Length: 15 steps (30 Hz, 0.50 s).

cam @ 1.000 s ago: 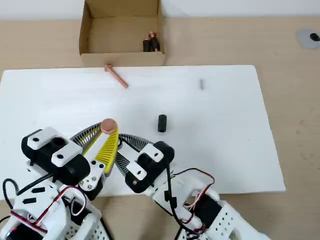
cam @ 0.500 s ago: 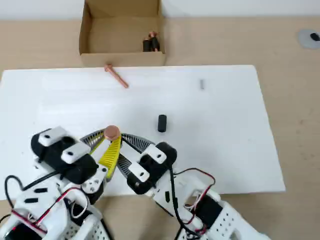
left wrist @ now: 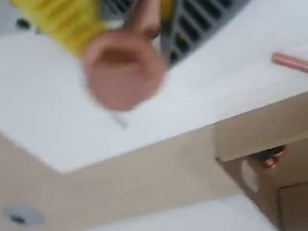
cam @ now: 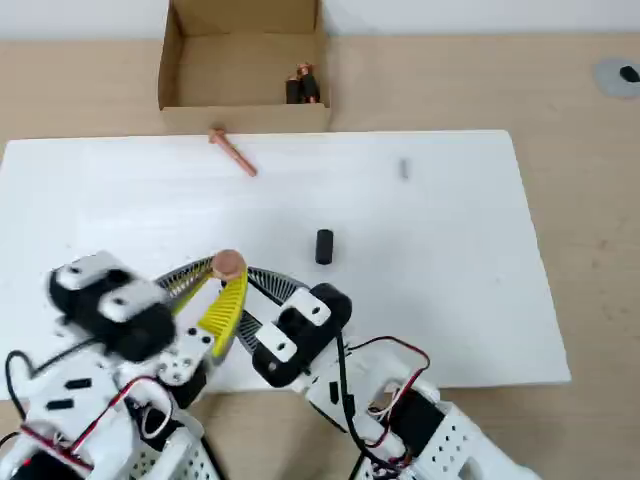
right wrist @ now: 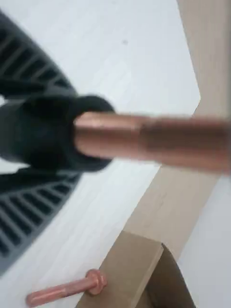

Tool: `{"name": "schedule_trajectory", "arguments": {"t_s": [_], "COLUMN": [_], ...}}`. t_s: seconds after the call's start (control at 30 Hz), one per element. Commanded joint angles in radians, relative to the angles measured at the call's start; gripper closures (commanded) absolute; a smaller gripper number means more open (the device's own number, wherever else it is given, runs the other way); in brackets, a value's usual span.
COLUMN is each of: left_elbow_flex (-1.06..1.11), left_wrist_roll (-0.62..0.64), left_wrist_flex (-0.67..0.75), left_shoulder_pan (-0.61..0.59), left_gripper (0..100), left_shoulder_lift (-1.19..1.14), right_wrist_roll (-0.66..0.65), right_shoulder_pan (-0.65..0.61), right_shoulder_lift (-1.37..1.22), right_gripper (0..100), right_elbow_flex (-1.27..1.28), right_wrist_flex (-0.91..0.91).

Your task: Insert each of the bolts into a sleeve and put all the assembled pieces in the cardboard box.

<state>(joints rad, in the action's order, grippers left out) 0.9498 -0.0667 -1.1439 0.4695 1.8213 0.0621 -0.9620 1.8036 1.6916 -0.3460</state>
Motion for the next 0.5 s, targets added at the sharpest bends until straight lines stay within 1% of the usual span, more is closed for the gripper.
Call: {"name": "schedule_trajectory", "arguments": {"t_s": [0.0,0.23,0.37,0.4,0.47], "left_elbow_flex": [-0.046,-0.046,-0.066,-0.083,-0.120], "left_wrist_roll": [0.071,0.068,0.077,0.087,0.149], "left_wrist_flex": [0.023,-0.006,0.008,0.020,0.055], "left_shoulder_pan": [-0.071,-0.072,-0.081,-0.092,-0.143], "left_gripper": [82,81,81,81,81], "left_shoulder_lift": [0.004,0.002,0.002,0.002,0.002], "right_wrist_roll": [0.003,0.002,0.000,0.000,0.000], "right_shoulder_pan": [0.021,0.022,0.022,0.024,0.044], "right_shoulder_lift": [0.036,0.036,0.035,0.035,0.035], "right_gripper": [98.9,98.9,98.9,98.9,98.9], "right_elbow_flex": [0.001,0.001,0.001,0.001,0.001], "right_wrist_flex": [0.003,0.002,0.002,0.002,0.002]}}
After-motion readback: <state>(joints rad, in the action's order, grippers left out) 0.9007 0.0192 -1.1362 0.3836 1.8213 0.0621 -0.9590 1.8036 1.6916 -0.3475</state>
